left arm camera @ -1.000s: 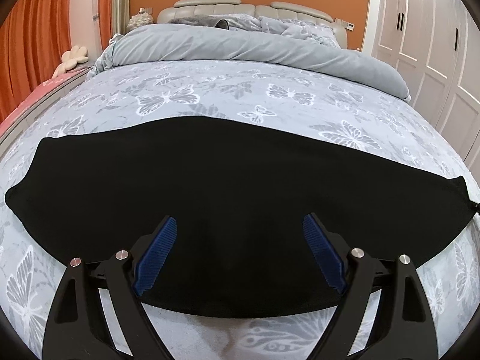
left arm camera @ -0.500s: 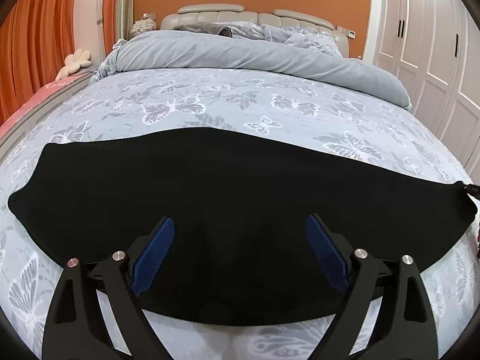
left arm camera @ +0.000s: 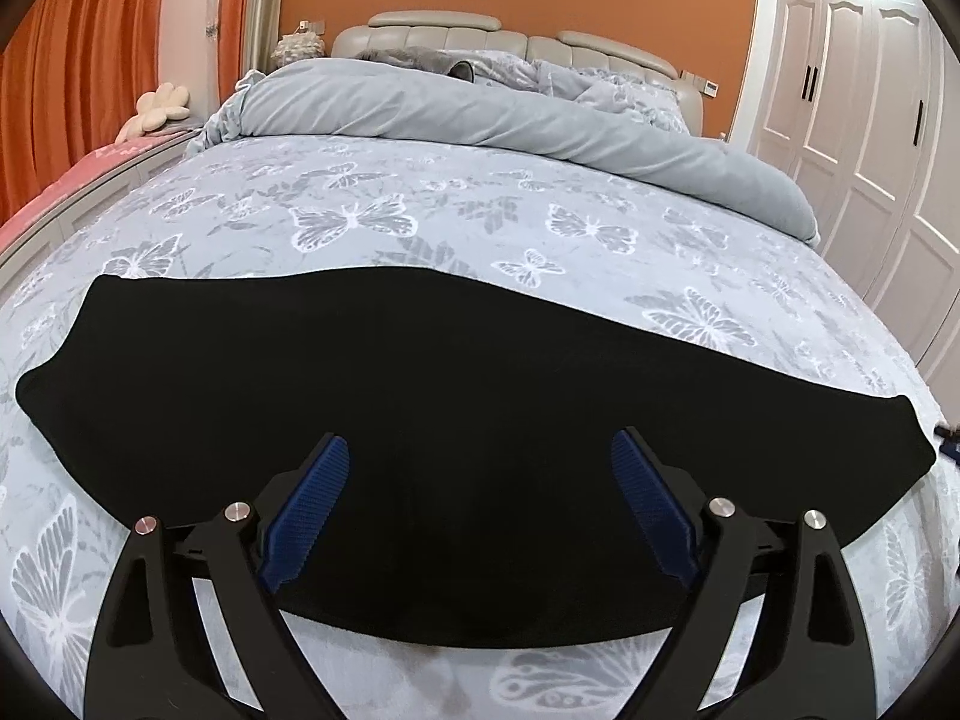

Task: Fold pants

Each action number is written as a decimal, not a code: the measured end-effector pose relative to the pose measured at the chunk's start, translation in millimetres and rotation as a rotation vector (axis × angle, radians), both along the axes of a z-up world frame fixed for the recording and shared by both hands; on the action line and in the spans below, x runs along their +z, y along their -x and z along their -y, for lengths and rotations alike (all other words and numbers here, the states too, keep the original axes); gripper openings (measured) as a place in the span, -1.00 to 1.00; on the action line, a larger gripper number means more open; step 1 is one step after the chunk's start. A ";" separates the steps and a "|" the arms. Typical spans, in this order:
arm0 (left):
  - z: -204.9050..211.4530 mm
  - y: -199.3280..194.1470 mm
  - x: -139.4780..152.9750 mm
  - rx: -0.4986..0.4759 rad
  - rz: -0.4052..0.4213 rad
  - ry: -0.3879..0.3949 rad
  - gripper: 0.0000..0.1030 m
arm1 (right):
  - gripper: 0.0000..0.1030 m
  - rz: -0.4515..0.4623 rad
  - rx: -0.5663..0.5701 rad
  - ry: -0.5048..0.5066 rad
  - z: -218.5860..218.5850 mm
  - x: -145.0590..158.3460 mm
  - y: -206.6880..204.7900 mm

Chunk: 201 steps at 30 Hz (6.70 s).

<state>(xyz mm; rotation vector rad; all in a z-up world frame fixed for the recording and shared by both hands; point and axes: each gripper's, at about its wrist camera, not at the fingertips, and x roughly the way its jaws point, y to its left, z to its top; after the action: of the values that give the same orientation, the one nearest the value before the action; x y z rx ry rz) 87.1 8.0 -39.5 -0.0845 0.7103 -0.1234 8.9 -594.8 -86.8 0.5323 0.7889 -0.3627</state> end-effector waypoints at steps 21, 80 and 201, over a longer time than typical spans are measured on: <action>-2.9 -5.4 -3.9 0.012 -0.011 -0.008 0.70 | -0.45 -0.050 -0.027 0.092 1.1 -13.2 -6.5; -286.8 2.1 -17.4 0.581 -0.268 0.079 0.71 | -0.02 -0.230 0.957 -0.180 -508.9 10.4 -299.5; -127.4 42.8 92.8 0.213 0.045 0.320 0.84 | -0.68 -0.049 0.498 0.000 -488.9 47.3 -130.4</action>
<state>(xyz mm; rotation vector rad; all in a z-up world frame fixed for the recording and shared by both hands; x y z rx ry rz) 44.3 135.4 53.3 -0.4610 0.6280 -0.0343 139.3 -105.9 -39.5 0.3115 0.9381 0.0852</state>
